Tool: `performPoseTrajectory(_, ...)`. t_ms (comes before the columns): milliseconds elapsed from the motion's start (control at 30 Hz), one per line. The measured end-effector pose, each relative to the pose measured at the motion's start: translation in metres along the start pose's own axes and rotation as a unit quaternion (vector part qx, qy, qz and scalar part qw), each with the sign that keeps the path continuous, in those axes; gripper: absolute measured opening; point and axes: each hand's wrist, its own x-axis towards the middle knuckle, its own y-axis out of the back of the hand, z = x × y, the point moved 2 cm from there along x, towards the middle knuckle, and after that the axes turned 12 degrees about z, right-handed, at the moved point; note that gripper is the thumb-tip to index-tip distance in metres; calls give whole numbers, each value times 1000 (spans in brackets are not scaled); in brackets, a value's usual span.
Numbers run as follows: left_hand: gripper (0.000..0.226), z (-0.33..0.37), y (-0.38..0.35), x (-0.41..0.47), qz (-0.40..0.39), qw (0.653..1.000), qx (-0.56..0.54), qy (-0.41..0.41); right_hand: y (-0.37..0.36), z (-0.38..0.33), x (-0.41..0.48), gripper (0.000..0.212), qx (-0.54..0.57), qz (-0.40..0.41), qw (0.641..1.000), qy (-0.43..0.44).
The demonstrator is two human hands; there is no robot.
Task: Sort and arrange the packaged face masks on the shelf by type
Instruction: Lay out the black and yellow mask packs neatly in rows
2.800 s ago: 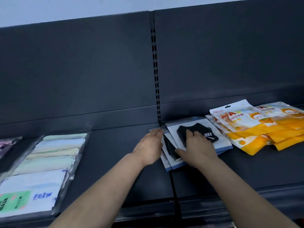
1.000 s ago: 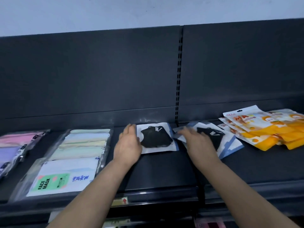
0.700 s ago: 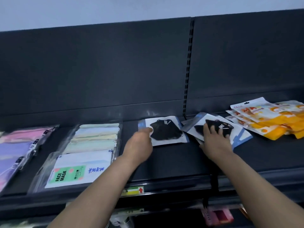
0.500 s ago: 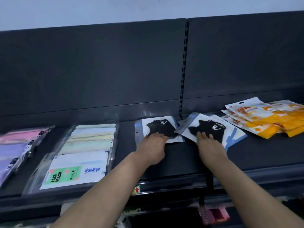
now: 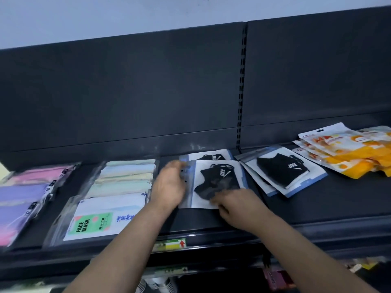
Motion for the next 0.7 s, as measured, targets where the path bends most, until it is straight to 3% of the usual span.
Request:
performPoseTrajectory(100,52,0,-20,-16,-152,983,29,-103,7,6,7,41,7,45,994,-95)
performPoseTrajectory(167,58,2,-31,-24,-210,961,73,-163,3,12,7,57,-1,-6,988,-154)
performPoseTrajectory(267,63,1,-41,-31,-265,936,131,-191,-7,12,5,52,67,-89,976,-188)
performPoseTrajectory(433,60,0,-47,-32,-272,935,145,-174,-15,20,8,42,115,-9,975,-188)
performPoseTrajectory(533,60,4,-42,-27,-289,933,135,-165,-11,47,-1,42,-16,79,967,-243)
performPoseTrajectory(600,58,10,-40,-26,-279,941,122,-146,-4,68,-9,53,-81,56,948,-301)
performPoseTrajectory(700,56,30,-40,-25,-208,961,110,-147,1,98,-14,71,-94,-10,927,-362)
